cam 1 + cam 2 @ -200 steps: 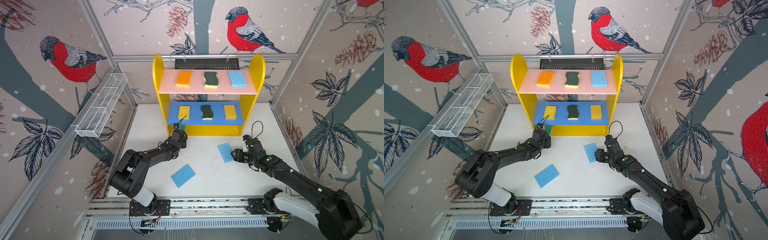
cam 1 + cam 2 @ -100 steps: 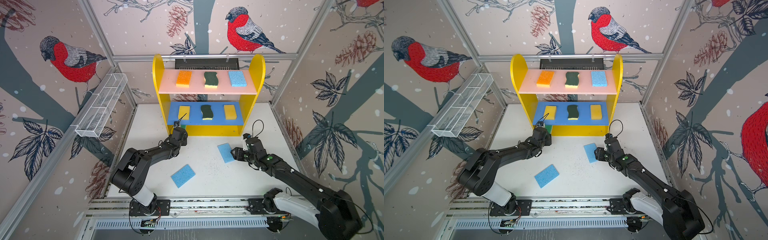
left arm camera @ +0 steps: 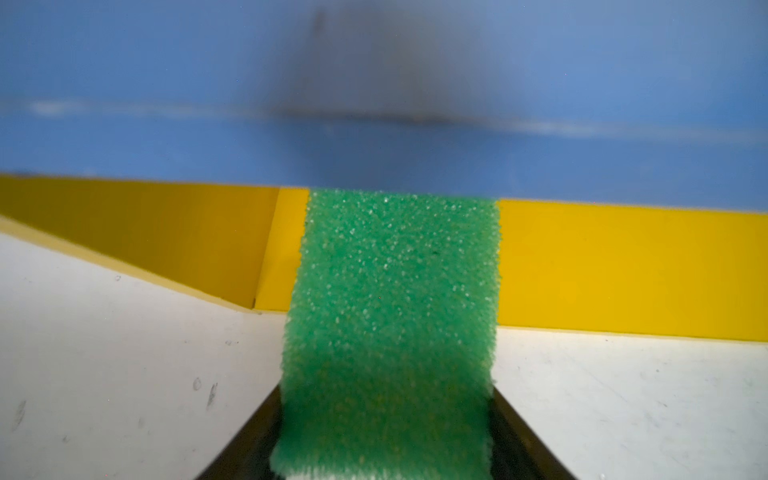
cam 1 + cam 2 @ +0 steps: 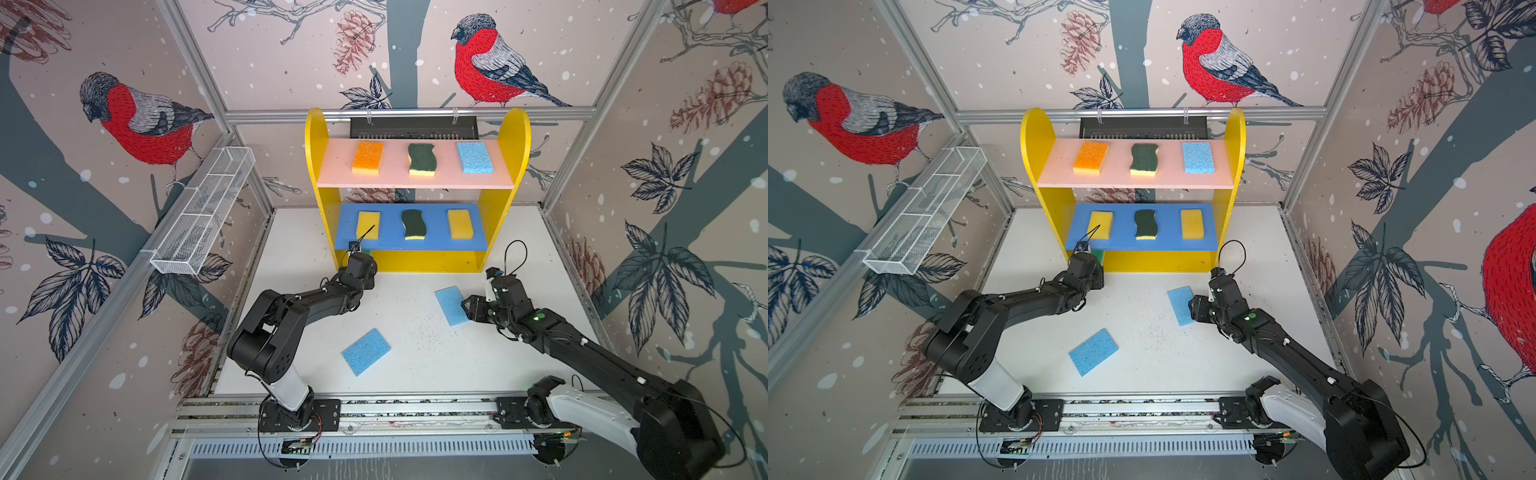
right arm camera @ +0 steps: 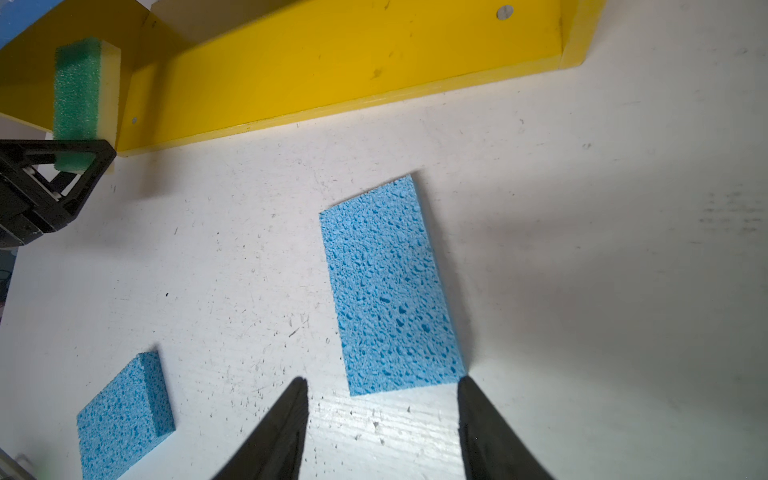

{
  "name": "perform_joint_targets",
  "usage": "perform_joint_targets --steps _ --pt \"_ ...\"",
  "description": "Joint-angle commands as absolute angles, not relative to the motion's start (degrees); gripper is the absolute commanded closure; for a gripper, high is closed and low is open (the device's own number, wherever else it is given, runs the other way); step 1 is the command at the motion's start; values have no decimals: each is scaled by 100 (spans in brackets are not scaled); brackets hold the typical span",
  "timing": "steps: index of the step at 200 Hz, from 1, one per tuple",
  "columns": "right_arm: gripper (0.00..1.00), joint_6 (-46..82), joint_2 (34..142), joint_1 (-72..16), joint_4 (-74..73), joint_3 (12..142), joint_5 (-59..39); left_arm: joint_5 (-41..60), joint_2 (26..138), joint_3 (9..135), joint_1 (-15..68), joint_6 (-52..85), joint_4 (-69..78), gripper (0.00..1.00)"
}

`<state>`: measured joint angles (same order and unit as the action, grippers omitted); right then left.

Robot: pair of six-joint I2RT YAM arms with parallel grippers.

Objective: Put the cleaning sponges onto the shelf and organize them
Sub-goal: 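Hold the green-and-yellow sponge up against the blue shelf's front edge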

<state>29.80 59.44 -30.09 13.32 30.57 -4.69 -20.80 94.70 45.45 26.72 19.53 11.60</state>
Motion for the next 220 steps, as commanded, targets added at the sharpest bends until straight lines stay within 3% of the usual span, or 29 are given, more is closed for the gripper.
perform_joint_targets --steps 1,220 --pt "42 2885 5928 -3017 1169 3032 -438 -2241 9540 4597 2661 1958 1358 35" --pt "41 3094 5762 -3099 1166 2839 -554 -2425 10113 4564 2661 1868 2254 35"
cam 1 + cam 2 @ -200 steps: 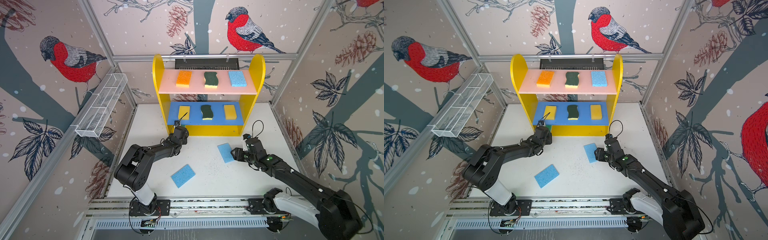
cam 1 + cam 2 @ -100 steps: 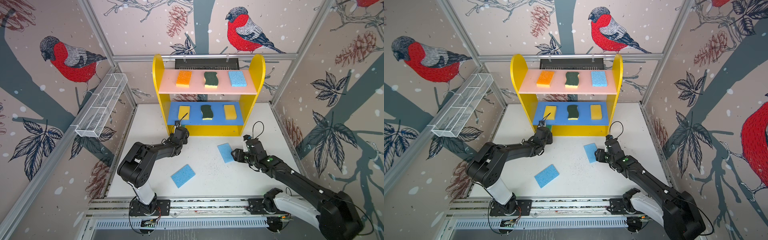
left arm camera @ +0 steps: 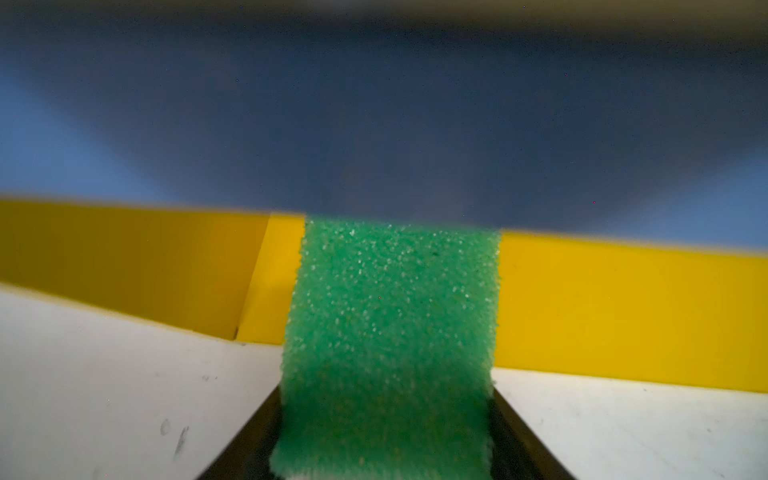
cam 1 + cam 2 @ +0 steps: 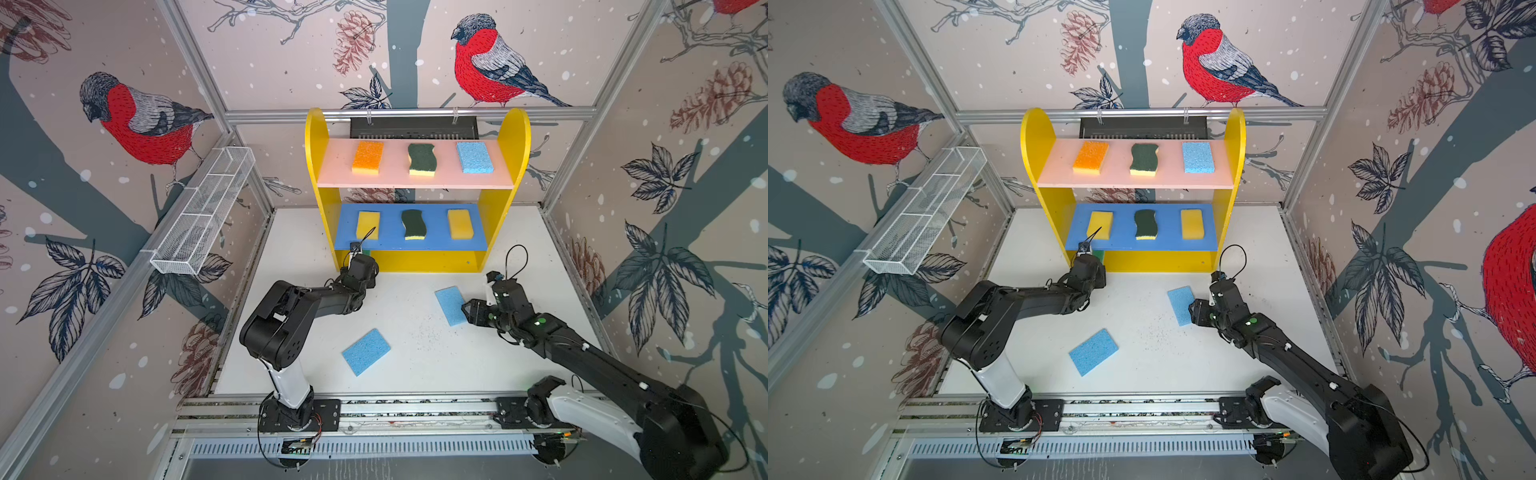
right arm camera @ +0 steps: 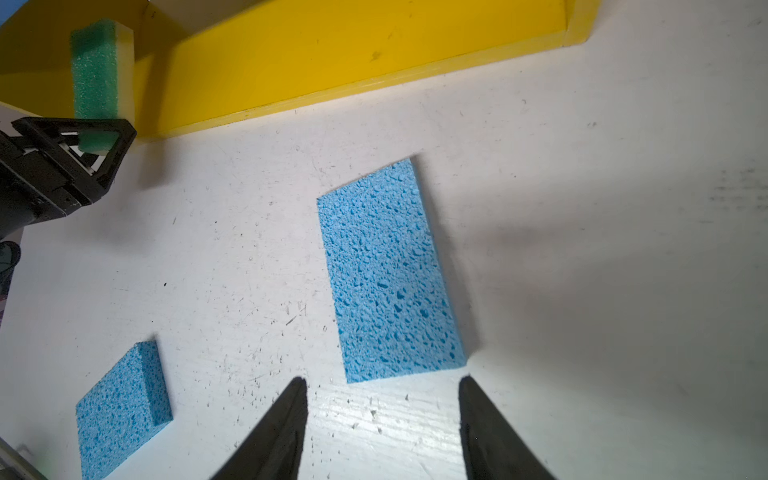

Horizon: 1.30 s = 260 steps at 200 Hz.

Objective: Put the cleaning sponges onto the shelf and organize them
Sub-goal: 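Hold the green-and-yellow sponge up against the blue shelf's front edge, then push the green-and-yellow sponge in under the blue shelf with the left gripper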

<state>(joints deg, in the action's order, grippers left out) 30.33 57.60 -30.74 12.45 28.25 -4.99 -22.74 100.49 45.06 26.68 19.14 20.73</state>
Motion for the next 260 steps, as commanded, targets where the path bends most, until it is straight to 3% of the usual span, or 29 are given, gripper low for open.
perform_joint_targets --steps 1,260 --pt "41 3094 5764 -3096 1168 2839 -554 -2430 10110 4563 2653 1870 2256 35" --pt "41 3193 5682 -3190 1210 2797 -466 -2558 10419 4817 2683 1881 1613 32"
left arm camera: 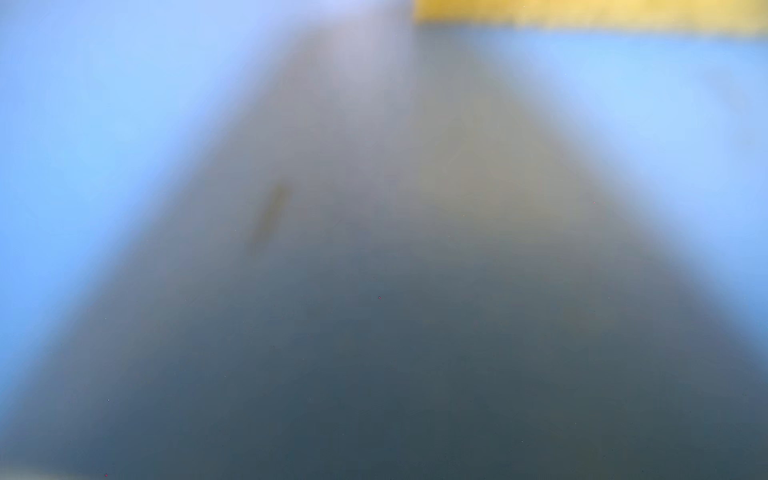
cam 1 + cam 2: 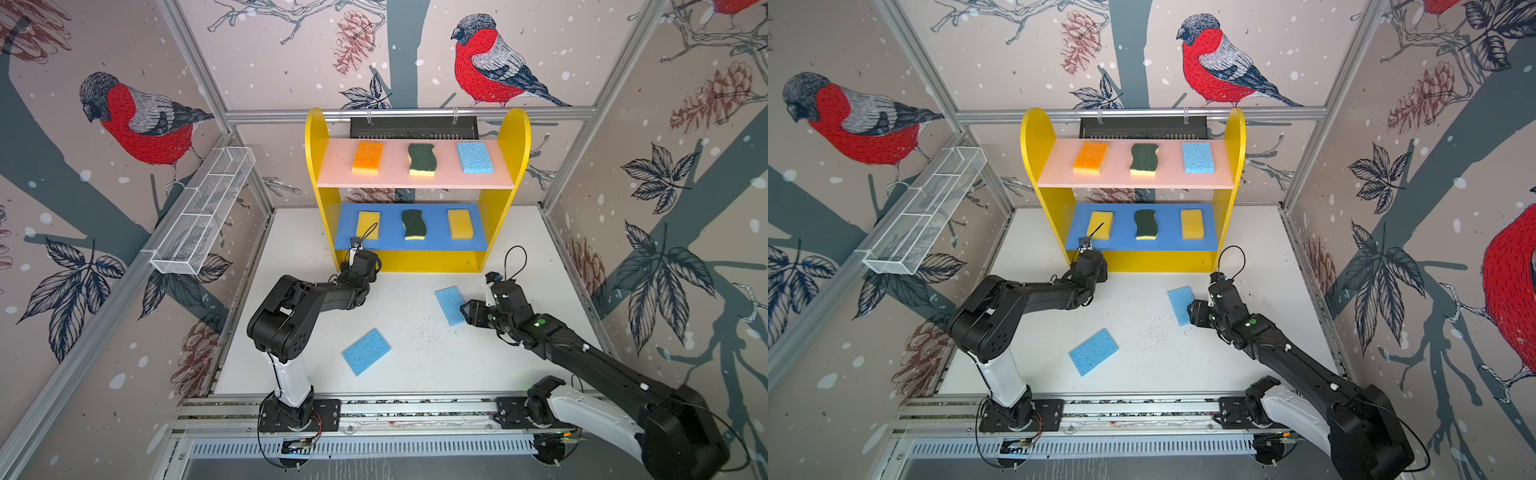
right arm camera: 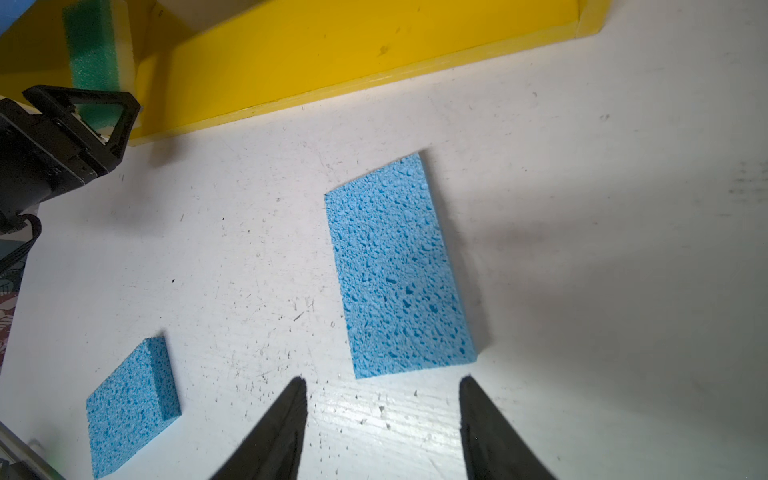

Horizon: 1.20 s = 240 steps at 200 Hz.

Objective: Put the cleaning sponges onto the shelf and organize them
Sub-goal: 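Push the green-and-yellow sponge in under the blue shelf with the left gripper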

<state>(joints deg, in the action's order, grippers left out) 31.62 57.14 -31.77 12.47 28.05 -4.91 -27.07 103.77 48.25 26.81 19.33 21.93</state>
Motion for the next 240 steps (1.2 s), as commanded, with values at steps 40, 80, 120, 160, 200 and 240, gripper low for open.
perform_joint_targets --steps 40,80,120,160,200,240 --pt "41 3195 5669 -3193 1204 2782 -465 -2576 10389 4778 2749 1855 1551 31" --pt "41 3214 5647 -3193 1204 2760 -457 -2569 10372 4745 2803 1828 1565 31" --pt "41 3226 5629 -3195 1171 2729 -465 -2585 10379 4730 2848 1785 1597 30" --pt "41 3228 5588 -3199 1197 2733 -439 -2683 10424 4798 2847 1844 1480 29" --pt "41 3231 5581 -3200 1213 2733 -439 -2761 10503 4891 2844 1924 1309 27" --pt "41 3213 5568 -3199 1222 2760 -438 -2719 10538 4931 2844 1881 1298 29"
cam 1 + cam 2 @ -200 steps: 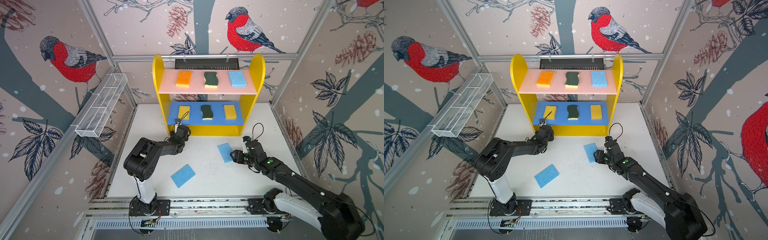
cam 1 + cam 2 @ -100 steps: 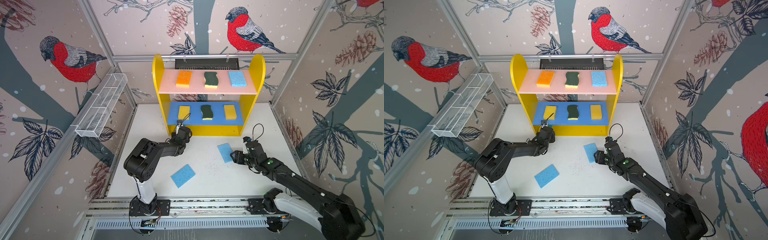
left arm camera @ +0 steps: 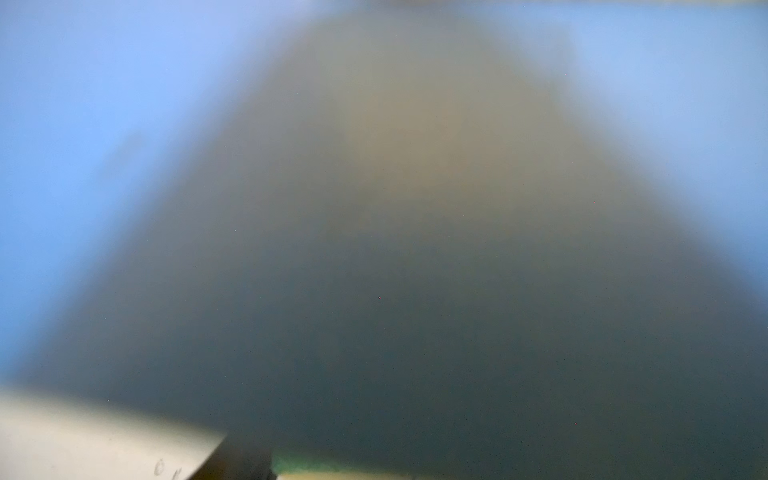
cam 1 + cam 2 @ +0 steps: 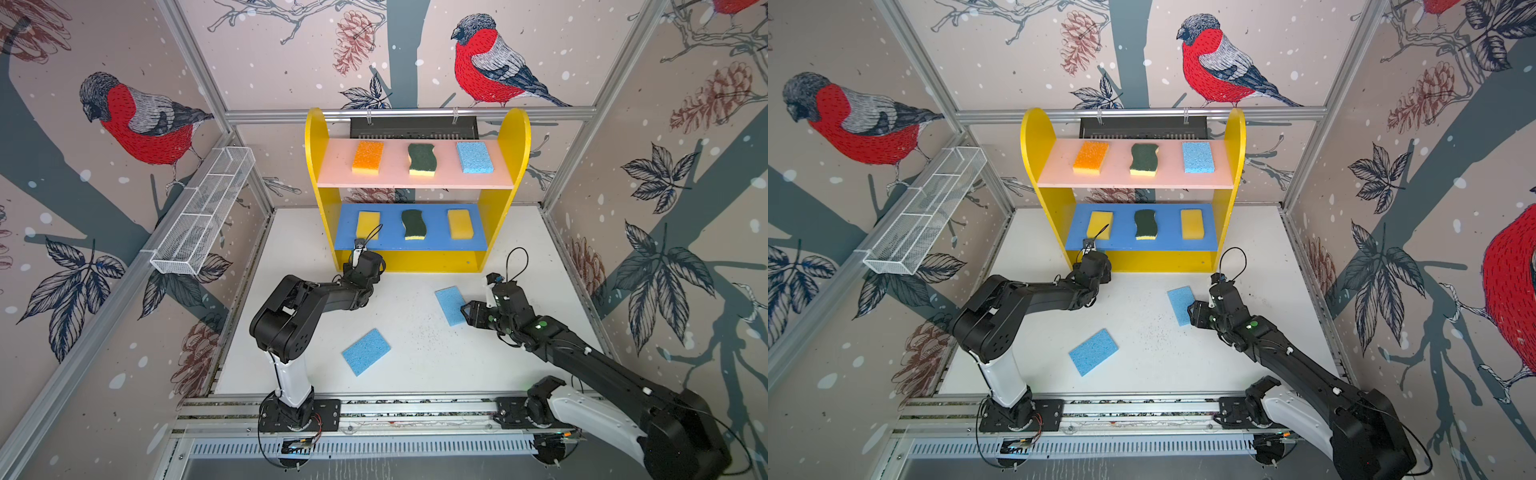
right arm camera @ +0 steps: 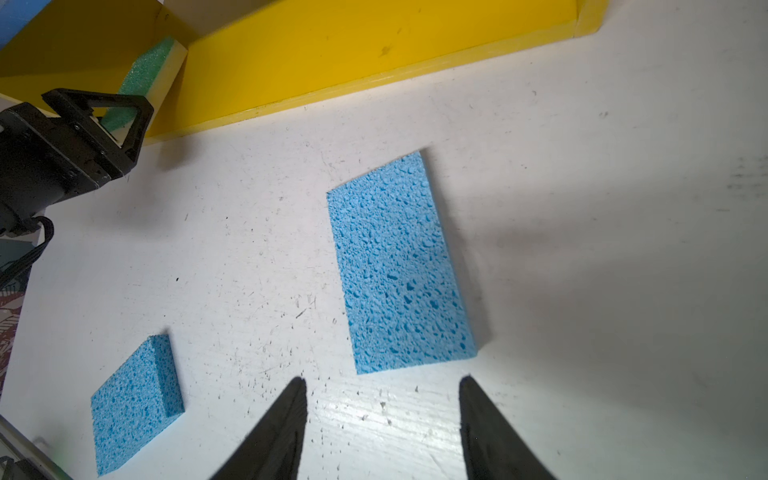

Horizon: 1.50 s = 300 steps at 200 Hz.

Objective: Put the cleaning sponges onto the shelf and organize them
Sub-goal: 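Push the green-and-yellow sponge in under the blue shelf with the left gripper, then open the left gripper, leaving the sponge upright against the yellow panel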

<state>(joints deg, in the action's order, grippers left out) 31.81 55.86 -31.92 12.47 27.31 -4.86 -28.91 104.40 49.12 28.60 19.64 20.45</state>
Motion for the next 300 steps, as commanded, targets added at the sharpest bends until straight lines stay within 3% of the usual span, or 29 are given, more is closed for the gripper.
perform_joint_targets --steps 1,300 --pt "41 3215 5570 -3199 1222 2755 -439 -2713 10538 4935 2846 1885 1295 29" --pt "40 3270 5436 -3271 1358 2769 -388 -2718 10533 5090 2835 2279 731 23"
